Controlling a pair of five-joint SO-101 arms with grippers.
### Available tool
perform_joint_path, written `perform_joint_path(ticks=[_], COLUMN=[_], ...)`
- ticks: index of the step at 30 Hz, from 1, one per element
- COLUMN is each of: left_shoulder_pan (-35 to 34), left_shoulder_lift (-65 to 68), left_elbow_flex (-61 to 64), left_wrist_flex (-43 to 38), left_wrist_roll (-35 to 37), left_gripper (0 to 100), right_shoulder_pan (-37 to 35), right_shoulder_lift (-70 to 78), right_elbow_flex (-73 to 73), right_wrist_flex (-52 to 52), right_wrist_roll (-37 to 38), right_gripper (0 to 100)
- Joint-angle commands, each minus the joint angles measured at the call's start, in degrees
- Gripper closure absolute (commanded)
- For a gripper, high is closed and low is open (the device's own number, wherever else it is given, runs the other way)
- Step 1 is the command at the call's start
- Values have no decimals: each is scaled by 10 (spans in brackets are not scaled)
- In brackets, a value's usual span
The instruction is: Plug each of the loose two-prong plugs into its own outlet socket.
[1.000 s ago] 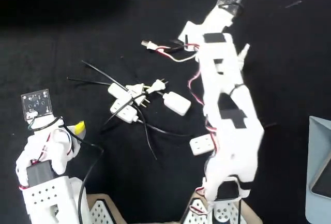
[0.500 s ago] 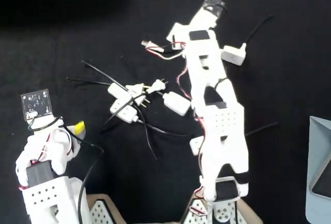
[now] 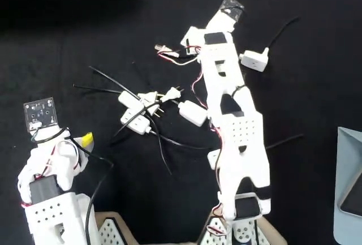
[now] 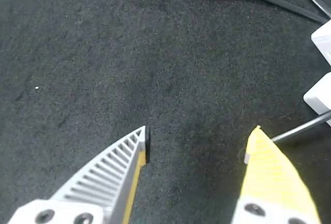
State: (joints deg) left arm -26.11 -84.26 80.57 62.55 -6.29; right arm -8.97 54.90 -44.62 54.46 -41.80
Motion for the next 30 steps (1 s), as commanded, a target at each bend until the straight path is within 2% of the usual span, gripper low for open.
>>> perform_joint_path(ticks=[1, 7, 14, 25, 30], left_shoulder_pan=[-4, -4, -4, -4, -4], left_shoulder_lift=[-6, -6, -6, -6, -6], left_elbow_flex=[-1, -1, 0, 6, 7], left_wrist_flex=[-9, -9, -9, -12, -12], left_wrist_roll=[5, 5, 5, 5, 5], left_gripper=[697, 697, 697, 697, 697], right_shoulder_pan=[-6, 3, 25, 29, 30], right_shoulder_lift=[24, 96, 172, 217, 199], right_elbow_flex=[-63, -144, -258, -456, -511], right_wrist_flex=[-17, 9, 87, 302, 392], right_wrist_roll=[34, 40, 40, 42, 90], right_gripper=[772, 779, 976, 984, 984])
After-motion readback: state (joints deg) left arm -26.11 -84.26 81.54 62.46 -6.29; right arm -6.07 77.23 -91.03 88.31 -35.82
